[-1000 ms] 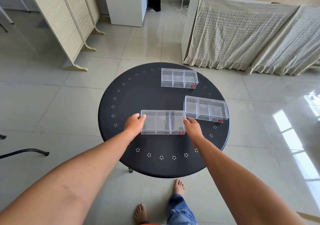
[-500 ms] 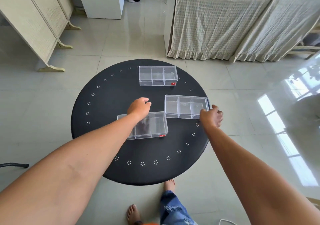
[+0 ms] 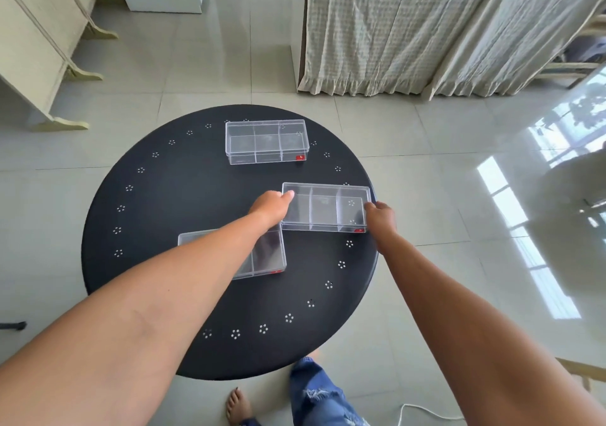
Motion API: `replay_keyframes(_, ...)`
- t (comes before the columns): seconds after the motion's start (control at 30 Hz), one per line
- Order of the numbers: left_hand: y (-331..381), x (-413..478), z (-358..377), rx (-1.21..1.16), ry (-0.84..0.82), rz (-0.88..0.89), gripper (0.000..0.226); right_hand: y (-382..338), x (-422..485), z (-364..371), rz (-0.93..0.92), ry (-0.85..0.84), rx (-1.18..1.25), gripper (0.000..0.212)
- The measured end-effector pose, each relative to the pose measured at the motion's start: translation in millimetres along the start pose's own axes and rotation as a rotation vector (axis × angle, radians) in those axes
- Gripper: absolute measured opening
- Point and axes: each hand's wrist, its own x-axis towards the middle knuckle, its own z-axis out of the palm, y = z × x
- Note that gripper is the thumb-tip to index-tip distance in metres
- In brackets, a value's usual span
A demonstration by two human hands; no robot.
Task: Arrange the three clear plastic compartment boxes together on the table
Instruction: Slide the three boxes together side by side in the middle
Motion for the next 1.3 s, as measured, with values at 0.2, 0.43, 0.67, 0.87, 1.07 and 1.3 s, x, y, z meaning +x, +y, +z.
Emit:
replay_keyframes(0.2,4.3,6.3,-1.7,-0.067,0.028,0.025,0.056,-9.5,-1.6,5.9,-0.048,-0.002,0.009,0.016)
replay_keyframes(0.43,-7.3,5.5,-41.9,-0.159,0.2,0.057,0.029,-50.6,-14.2,33.8,-0.154,-0.05,0.013,0.023)
replay_keyframes(0.67,-55.2,-7.3,-97.4,-0.205,0.3,-0.053,0.058,-73.5,-40.6,92.4,-0.183,-0.289,-0.013,0.031)
replay_keyframes(0.87,-102.3,-21.6,-128.6,-0.321,0.29,-0.12,0.064,-74.4,-54.8,138.2,-0.126,-0.414,-0.063,0.035)
replay_keyframes(1.07,-131.3,-25.3,-132.5,-0.451,0.204,-0.176,0.076,-66.0,-58.7,159.5,-0.119,-0.484,-0.088,0.048)
replay_keyframes(1.3,-136.6,-31.2,-129.7,-0.576,0.106,-0.199,0.088,-62.1,-57.2,160.6,-0.069,-0.429,-0.083,0.051)
